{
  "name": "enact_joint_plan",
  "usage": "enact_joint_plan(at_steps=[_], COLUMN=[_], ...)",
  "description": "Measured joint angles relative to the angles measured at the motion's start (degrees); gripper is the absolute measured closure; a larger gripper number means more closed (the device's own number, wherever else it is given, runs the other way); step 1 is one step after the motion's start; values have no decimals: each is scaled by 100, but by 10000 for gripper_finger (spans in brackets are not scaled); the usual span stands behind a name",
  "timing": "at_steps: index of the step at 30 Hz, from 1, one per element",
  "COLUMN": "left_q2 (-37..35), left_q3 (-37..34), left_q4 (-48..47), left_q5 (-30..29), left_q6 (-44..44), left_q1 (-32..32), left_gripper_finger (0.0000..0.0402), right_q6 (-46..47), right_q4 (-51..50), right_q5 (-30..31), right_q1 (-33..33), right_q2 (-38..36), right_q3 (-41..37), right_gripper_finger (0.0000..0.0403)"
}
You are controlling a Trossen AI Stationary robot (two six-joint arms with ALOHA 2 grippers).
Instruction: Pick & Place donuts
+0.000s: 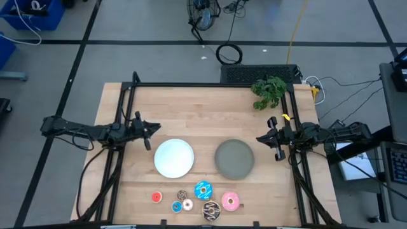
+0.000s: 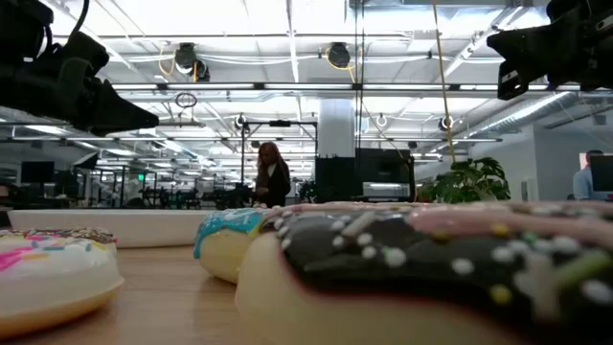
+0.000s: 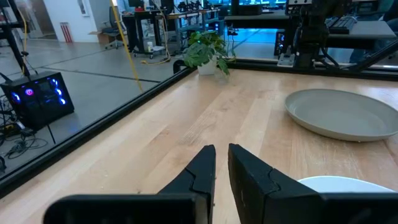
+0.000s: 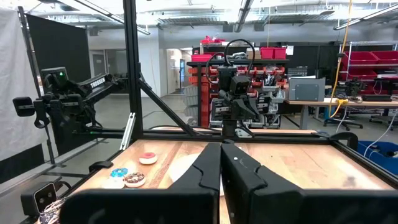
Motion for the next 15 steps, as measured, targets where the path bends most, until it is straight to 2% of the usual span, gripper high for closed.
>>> enact_joint_plan(at_steps=[15], left_q2=[1], left_q3=[0], left_q4=[0], left_q5=[1], left_q6=[2], left_q1=[1], left_gripper_finger=[350], right_q6=[0], right_q4=[2], right_q5=[0], right_q1=[2], right_q2=[0], right_q3=[1], right_gripper_finger=[403])
